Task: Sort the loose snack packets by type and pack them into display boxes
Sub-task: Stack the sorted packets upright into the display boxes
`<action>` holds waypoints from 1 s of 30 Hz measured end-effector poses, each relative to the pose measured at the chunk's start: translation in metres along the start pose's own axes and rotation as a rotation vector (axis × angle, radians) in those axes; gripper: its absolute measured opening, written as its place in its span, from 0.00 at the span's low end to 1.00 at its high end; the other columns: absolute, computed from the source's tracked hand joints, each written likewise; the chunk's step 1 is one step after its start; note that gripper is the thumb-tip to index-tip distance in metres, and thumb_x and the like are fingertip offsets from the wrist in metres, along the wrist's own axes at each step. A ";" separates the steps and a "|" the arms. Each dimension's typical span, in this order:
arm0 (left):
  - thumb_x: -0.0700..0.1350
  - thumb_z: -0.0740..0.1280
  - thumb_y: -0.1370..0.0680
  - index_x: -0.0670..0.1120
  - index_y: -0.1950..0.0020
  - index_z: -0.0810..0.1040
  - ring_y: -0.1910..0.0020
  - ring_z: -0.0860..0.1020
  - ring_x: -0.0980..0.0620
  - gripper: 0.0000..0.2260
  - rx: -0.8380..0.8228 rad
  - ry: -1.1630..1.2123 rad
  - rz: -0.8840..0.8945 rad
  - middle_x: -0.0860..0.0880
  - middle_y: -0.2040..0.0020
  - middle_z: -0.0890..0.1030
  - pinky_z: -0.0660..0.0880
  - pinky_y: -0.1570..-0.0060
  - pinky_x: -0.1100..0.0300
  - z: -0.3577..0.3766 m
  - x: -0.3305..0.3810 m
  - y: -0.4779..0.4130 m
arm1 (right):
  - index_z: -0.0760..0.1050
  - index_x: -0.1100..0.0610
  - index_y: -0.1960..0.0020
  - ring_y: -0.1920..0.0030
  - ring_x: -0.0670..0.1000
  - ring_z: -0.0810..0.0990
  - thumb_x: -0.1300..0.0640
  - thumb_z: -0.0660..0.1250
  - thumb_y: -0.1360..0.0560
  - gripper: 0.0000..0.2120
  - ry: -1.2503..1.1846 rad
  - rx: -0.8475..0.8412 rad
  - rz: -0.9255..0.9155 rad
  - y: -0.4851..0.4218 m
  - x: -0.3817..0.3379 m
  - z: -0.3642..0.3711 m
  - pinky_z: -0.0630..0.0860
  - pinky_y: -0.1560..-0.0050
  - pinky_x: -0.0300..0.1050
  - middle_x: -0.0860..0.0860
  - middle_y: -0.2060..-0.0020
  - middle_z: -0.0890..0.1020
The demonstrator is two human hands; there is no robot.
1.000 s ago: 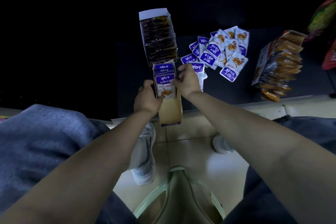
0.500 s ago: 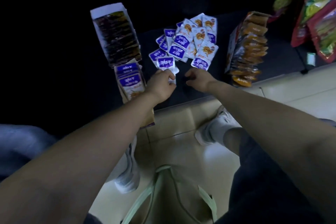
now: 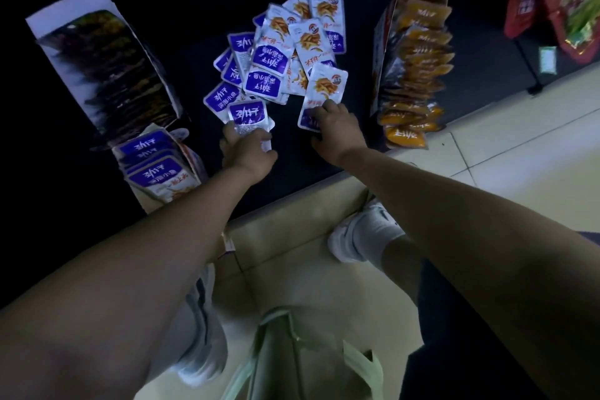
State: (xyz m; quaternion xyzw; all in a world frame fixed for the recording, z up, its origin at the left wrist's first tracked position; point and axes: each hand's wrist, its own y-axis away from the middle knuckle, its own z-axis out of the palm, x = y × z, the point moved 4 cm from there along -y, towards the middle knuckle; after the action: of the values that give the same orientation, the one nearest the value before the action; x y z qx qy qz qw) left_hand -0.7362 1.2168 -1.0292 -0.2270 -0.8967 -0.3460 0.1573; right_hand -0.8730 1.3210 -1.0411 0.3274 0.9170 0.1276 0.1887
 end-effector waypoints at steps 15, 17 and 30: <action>0.41 0.72 0.26 0.45 0.51 0.83 0.48 0.80 0.46 0.05 0.132 0.218 -0.045 0.44 0.44 0.81 0.76 0.49 0.58 -0.001 -0.013 -0.001 | 0.79 0.59 0.49 0.41 0.61 0.70 0.58 0.71 0.29 0.09 -0.235 0.215 0.011 0.003 -0.002 0.011 0.73 0.45 0.54 0.60 0.42 0.72; 0.37 0.71 0.26 0.44 0.54 0.83 0.49 0.80 0.47 0.03 0.163 0.364 -0.030 0.45 0.49 0.83 0.76 0.52 0.60 -0.005 -0.012 0.001 | 0.77 0.58 0.45 0.45 0.57 0.75 0.55 0.72 0.28 0.13 -0.458 0.188 -0.020 0.007 -0.008 0.009 0.75 0.47 0.52 0.57 0.46 0.76; 0.47 0.64 0.20 0.43 0.33 0.71 0.52 0.81 0.49 0.17 -0.105 0.987 -0.269 0.43 0.44 0.79 0.81 0.63 0.55 0.006 0.007 0.009 | 0.79 0.59 0.47 0.57 0.43 0.79 0.66 0.71 0.28 0.10 -0.995 -0.310 -0.126 0.024 -0.035 -0.003 0.73 0.56 0.31 0.52 0.57 0.82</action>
State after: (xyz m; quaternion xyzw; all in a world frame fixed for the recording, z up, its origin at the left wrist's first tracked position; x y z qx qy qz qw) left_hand -0.7384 1.2285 -1.0256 0.0730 -0.7184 -0.4738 0.5042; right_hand -0.8358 1.3160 -1.0204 0.2609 0.7048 0.0793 0.6549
